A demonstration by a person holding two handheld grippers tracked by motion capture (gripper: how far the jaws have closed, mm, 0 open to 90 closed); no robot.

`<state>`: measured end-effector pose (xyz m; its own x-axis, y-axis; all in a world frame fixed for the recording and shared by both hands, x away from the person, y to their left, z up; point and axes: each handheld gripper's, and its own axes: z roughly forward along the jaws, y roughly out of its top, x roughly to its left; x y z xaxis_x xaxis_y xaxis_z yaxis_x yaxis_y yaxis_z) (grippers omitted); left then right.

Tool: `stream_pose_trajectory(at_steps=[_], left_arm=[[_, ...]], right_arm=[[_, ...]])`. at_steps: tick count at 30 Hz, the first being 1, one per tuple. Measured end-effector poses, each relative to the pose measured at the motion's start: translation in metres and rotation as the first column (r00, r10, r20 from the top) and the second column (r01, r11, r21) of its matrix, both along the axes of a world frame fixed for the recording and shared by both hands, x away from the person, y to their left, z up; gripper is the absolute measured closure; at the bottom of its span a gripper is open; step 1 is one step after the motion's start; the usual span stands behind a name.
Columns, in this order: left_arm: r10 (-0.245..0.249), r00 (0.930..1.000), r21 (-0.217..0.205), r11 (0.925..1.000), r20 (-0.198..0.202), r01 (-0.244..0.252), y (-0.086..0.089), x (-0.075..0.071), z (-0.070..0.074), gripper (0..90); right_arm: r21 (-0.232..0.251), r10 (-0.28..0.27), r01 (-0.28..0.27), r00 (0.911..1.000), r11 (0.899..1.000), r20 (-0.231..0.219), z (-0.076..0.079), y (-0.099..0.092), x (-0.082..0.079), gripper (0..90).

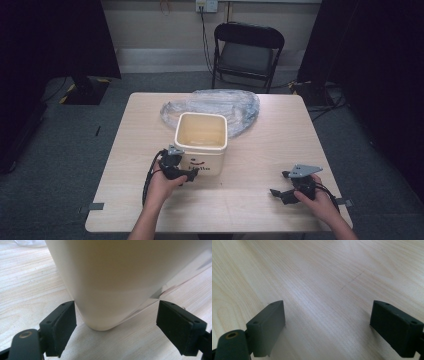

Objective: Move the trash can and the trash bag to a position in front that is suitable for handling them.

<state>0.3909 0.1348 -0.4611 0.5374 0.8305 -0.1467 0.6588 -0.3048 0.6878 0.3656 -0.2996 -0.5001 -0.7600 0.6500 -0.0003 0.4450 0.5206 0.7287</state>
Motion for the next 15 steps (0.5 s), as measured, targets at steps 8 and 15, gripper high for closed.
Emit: stream_pose_trajectory(at_steps=[8,15], left_arm=[[-0.029,0.9946,0.088,0.9954,-0.100,0.038,0.010,-0.008,0.004,15.9],[-0.044,0.9858,0.113,0.9916,-0.162,0.063,0.020,-0.015,0.002,16.0]], right_arm=[[0.001,0.004,-0.004,1.0000,1.000,-0.001,0.000,0.000,0.000,11.7],[0.000,0.005,-0.005,1.0000,1.000,-0.001,0.000,0.000,0.000,11.7]])
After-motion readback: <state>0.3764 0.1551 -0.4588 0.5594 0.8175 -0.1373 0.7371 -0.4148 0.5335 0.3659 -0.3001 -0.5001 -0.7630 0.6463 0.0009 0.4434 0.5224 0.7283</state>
